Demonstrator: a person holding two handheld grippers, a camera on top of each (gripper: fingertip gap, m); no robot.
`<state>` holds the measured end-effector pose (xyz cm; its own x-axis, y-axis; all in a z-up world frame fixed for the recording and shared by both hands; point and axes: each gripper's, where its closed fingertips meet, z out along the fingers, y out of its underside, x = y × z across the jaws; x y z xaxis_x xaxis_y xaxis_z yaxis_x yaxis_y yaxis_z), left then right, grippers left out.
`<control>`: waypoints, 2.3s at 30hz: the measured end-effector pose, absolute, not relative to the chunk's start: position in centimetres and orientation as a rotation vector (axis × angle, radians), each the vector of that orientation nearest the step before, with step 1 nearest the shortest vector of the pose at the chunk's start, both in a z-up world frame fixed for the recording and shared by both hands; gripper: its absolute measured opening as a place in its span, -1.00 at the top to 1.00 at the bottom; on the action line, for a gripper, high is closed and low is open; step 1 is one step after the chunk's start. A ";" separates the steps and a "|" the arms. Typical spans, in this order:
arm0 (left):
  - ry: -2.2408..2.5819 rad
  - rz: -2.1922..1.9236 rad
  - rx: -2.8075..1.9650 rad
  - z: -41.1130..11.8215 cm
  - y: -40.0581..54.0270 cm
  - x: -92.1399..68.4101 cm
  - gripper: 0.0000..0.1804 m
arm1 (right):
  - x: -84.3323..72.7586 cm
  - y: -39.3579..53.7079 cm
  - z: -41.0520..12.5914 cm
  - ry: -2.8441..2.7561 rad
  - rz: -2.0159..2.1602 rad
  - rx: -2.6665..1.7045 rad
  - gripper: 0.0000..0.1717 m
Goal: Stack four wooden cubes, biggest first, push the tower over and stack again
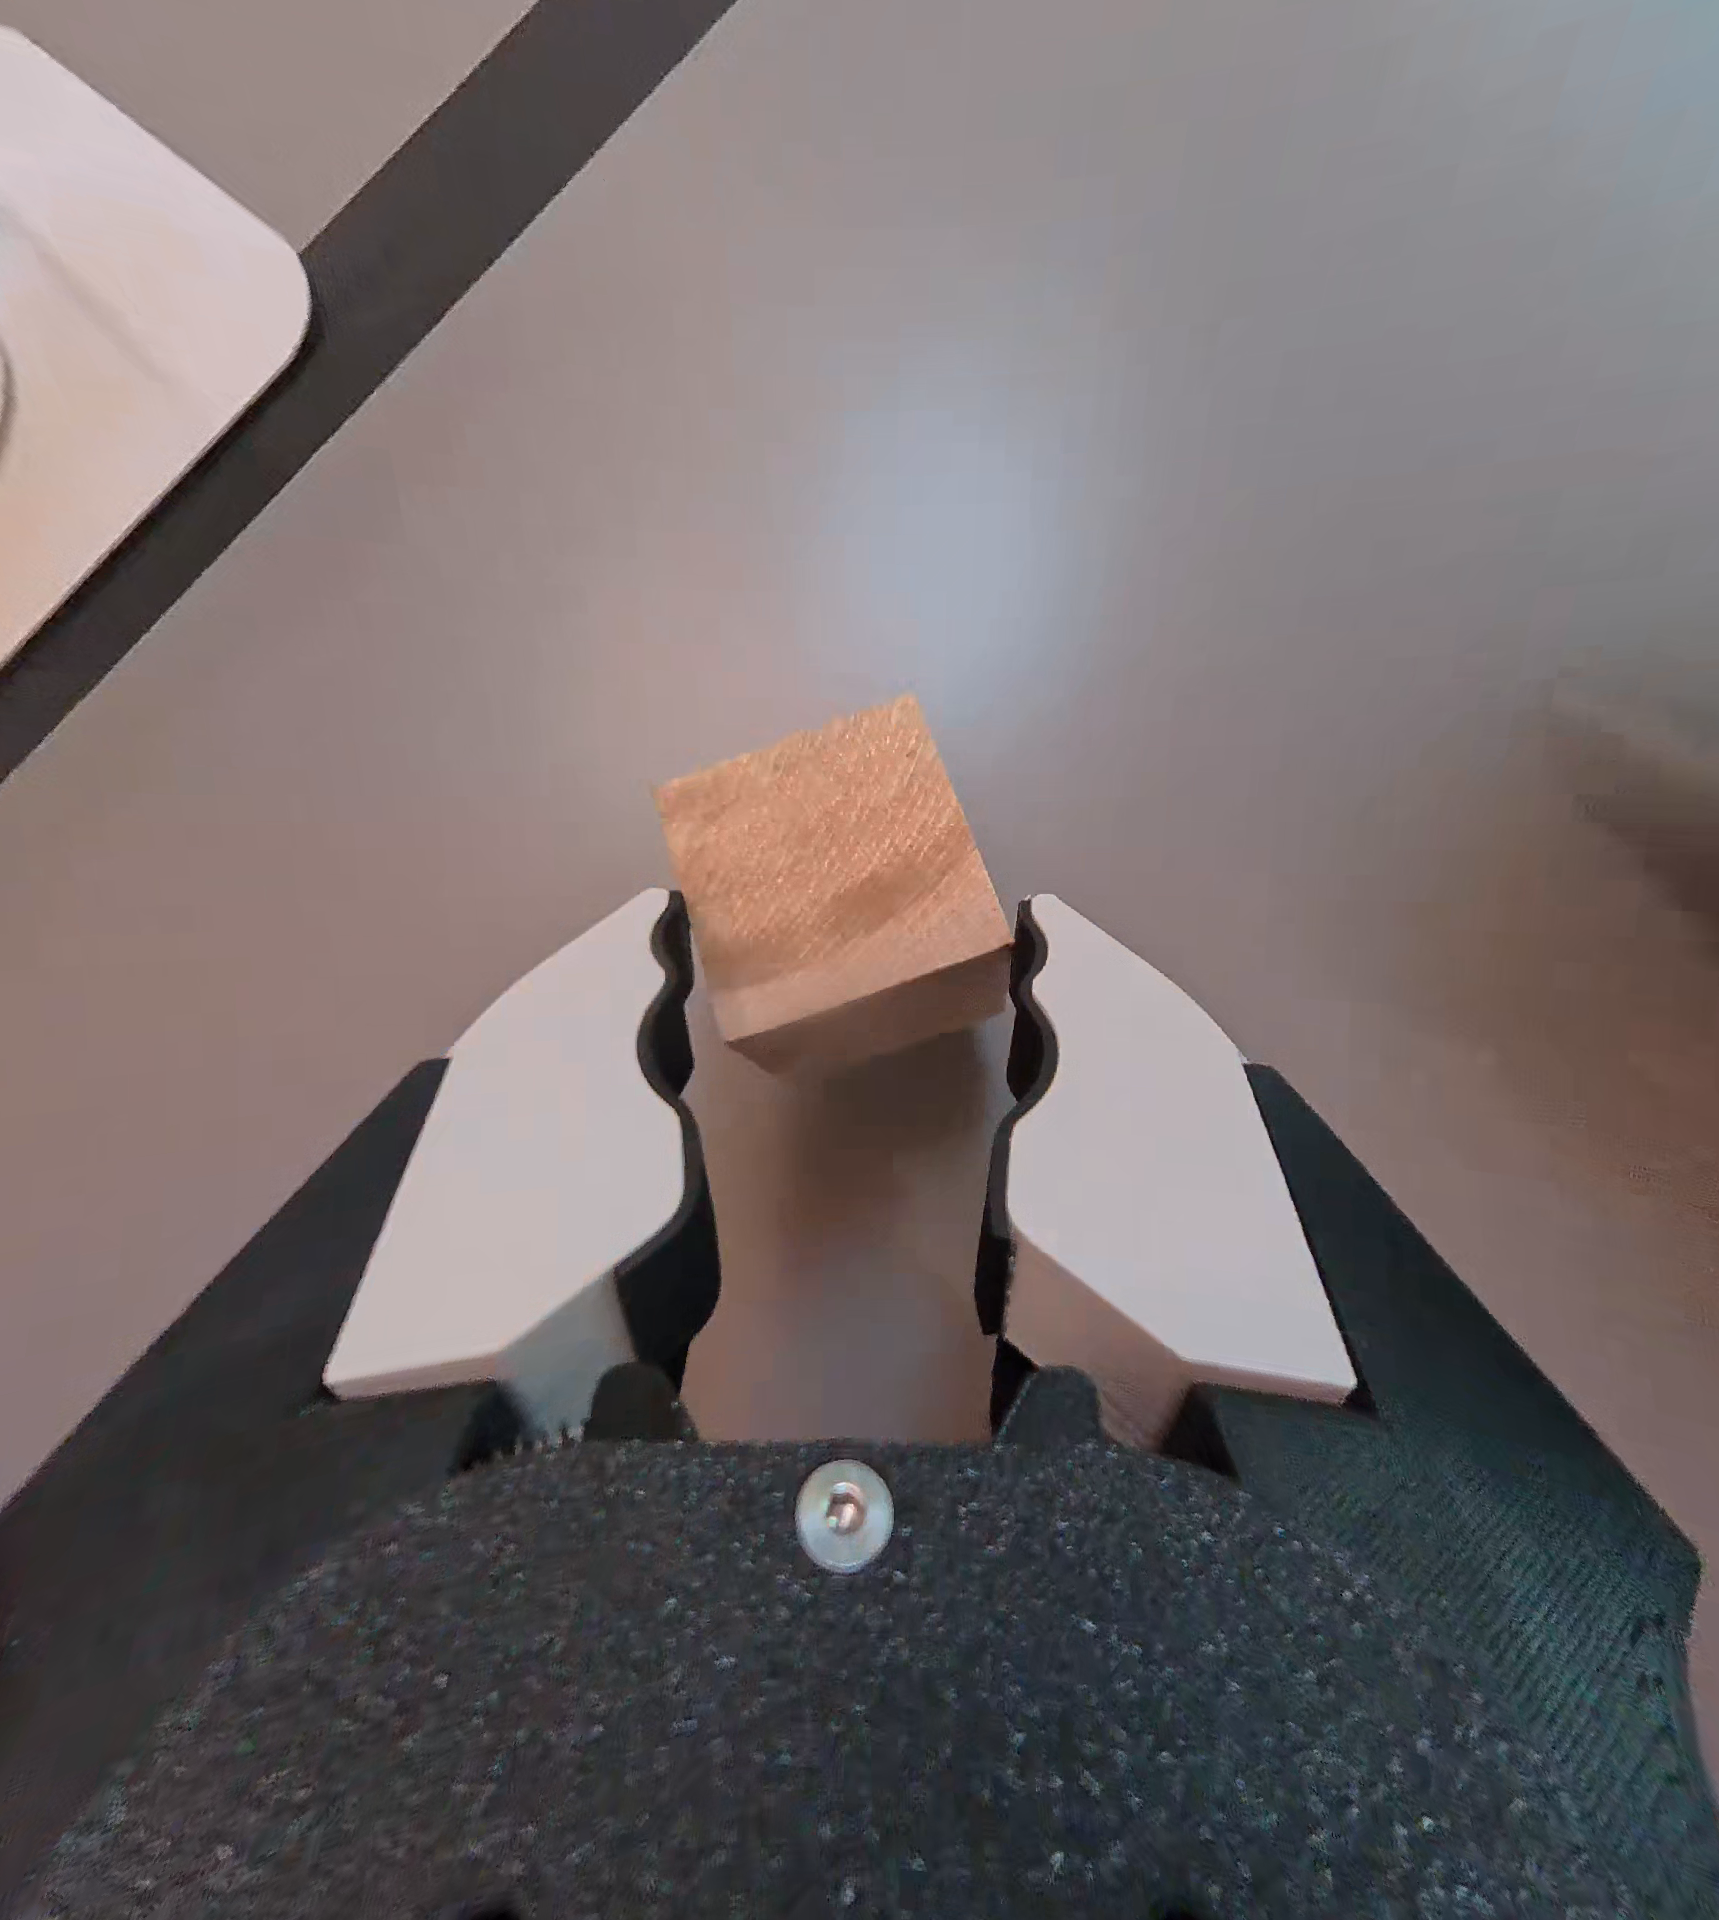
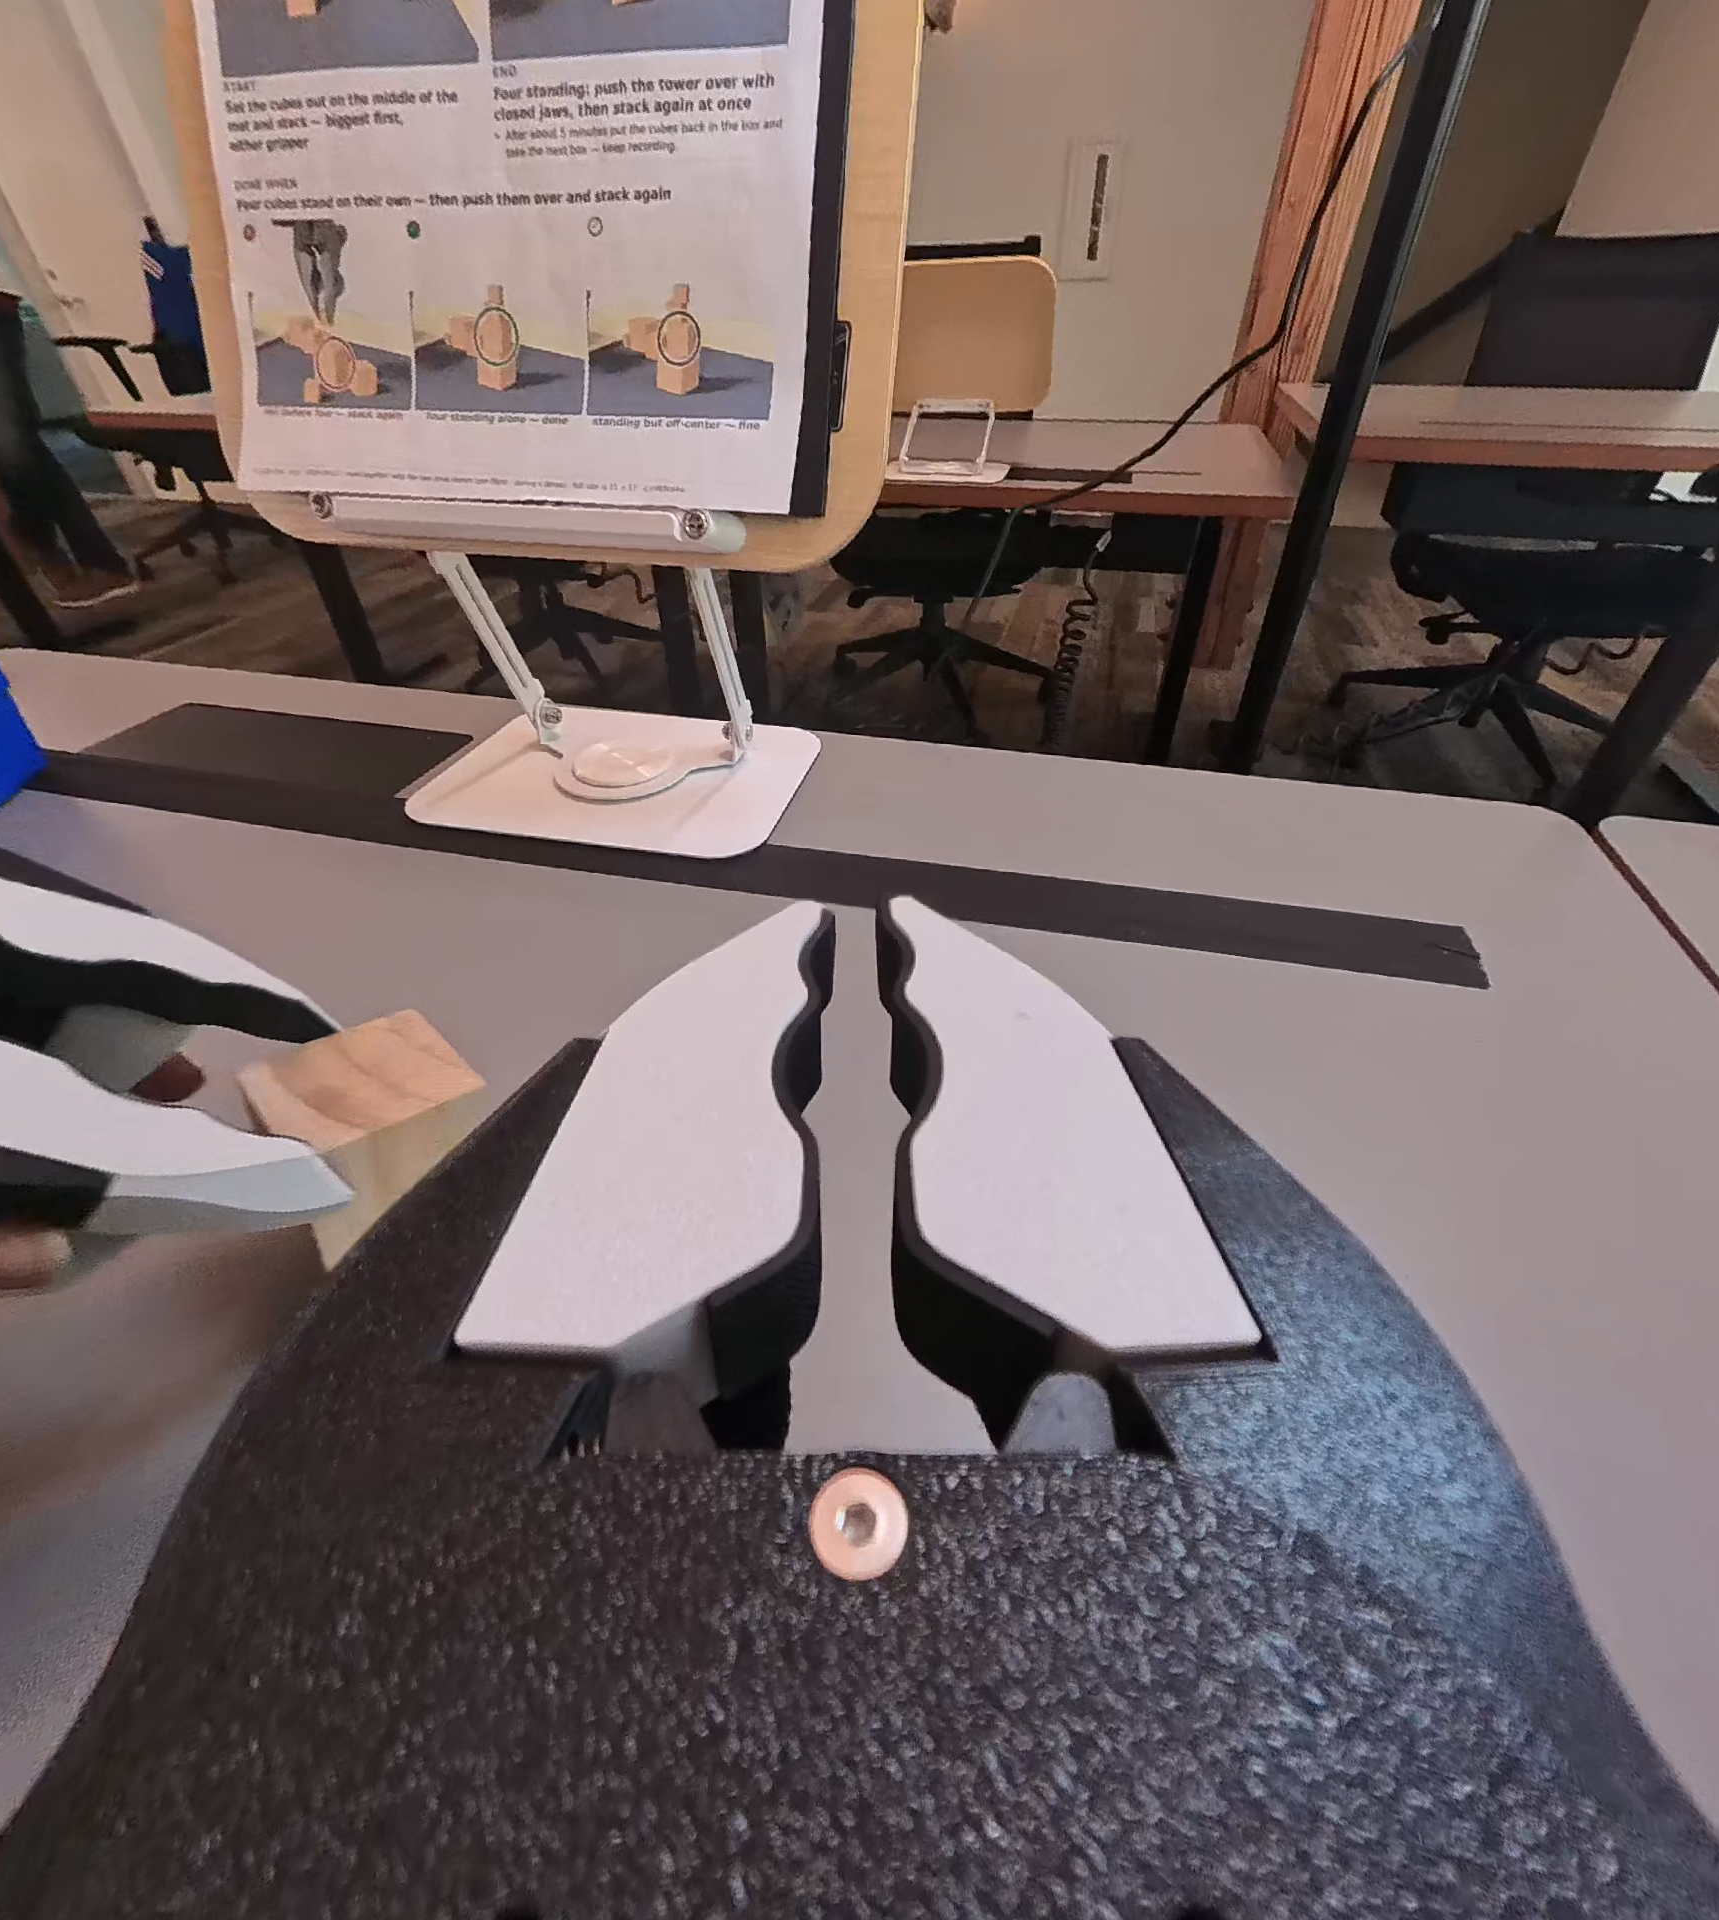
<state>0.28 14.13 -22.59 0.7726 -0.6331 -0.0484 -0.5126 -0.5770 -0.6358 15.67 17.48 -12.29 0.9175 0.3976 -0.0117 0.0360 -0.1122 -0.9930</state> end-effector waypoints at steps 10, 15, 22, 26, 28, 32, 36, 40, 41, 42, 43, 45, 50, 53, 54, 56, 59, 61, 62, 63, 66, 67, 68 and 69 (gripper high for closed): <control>0.657 -0.114 -2.277 -24.1 18.5 2.4 0.35 | 15.0 17.3 -12.9 -0.361 0.318 -1.674 0.91; 0.580 -0.072 -2.234 -24.2 19.6 0.7 0.36 | 14.6 17.3 -13.2 -0.375 0.325 -1.683 0.91; 0.516 -0.385 -2.114 -19.2 18.0 -0.2 0.23 | 14.9 17.0 -12.9 -0.382 0.292 -1.665 0.90; 0.408 -0.215 -1.958 -11.5 17.1 -11.0 0.34 | 15.7 16.7 -12.3 -0.365 0.282 -1.644 0.90; 0.292 -0.095 -1.958 -9.5 16.7 -19.2 0.31 | 16.0 16.6 -12.1 -0.357 0.292 -1.637 0.90; 0.021 0.127 -2.114 -11.2 16.1 -35.8 0.30 | 16.0 16.6 -11.8 -0.357 0.300 -1.629 0.90; -0.210 0.153 -2.323 -17.8 15.4 -44.7 0.23 | 15.5 16.5 -11.9 -0.375 0.295 -1.631 0.90; -0.247 0.167 -2.402 -22.6 15.9 -45.0 0.18 | 15.5 16.5 -12.0 -0.381 0.270 -1.633 0.90; -0.268 0.188 -2.409 -23.4 16.1 -45.2 0.19 | 15.5 16.5 -12.0 -0.380 0.268 -1.634 0.90; -0.296 0.205 -2.421 -24.2 16.3 -45.4 0.20 | 15.5 16.5 -12.1 -0.380 0.267 -1.636 0.90; -0.316 0.213 -2.436 -25.0 16.4 -45.5 0.22 | 15.5 16.5 -12.1 -0.381 0.264 -1.637 0.90; -0.316 0.261 -2.453 -25.7 16.5 -46.0 0.46 | 15.6 16.4 -12.2 -0.386 0.247 -1.636 0.90; -0.225 0.316 -2.284 -19.5 16.1 -44.4 0.49 | 16.3 16.3 -12.4 -0.373 0.231 -1.639 0.90; 0.025 0.351 -2.101 -12.0 14.6 -37.0 0.50 | 16.3 16.4 -12.6 -0.367 0.240 -1.645 0.90; 0.129 0.258 -2.081 -11.0 14.0 -32.7 0.50 | 16.1 16.5 -12.7 -0.371 0.241 -1.648 0.90; 0.339 0.100 -2.077 -11.5 12.7 -24.2 0.50 | 15.7 16.4 -13.0 -0.387 0.240 -1.653 0.90; 0.544 -0.130 -2.123 -16.7 11.4 -13.6 0.50 | 15.1 16.2 -13.2 -0.407 0.241 -1.656 0.90; 0.639 -0.224 -2.179 -20.9 11.2 -8.4 0.50 | 14.9 16.1 -13.3 -0.421 0.238 -1.655 0.90; 0.688 -0.233 -2.203 -22.6 11.2 -6.5 0.50 | 14.8 16.1 -13.3 -0.430 0.235 -1.654 0.90; 0.720 -0.247 -2.222 -23.8 11.3 -5.0 0.50 | 14.6 16.0 -13.4 -0.441 0.236 -1.653 0.90; 0.788 -0.268 -2.267 -26.1 11.5 -1.8 0.50 | 13.3 15.6 -13.9 -0.533 0.293 -1.645 0.91; 0.787 -0.263 -2.252 -26.1 11.8 -1.1 0.50 | 12.6 15.3 -14.2 -0.585 0.318 -1.645 0.90; 0.782 -0.270 -2.248 -26.1 12.0 -0.4 0.50 | 11.9 15.0 -14.8 -0.642 0.344 -1.651 0.90; 0.765 -0.298 -2.242 -26.0 12.1 0.3 0.50 | 11.2 14.7 -15.4 -0.697 0.367 -1.659 0.90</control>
<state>0.31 12.07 -26.01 0.7955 -0.6057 -0.0169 -0.4349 -0.5514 -0.7119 11.16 14.69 -15.44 0.7677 0.6257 0.1383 0.2400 -0.0806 -0.9674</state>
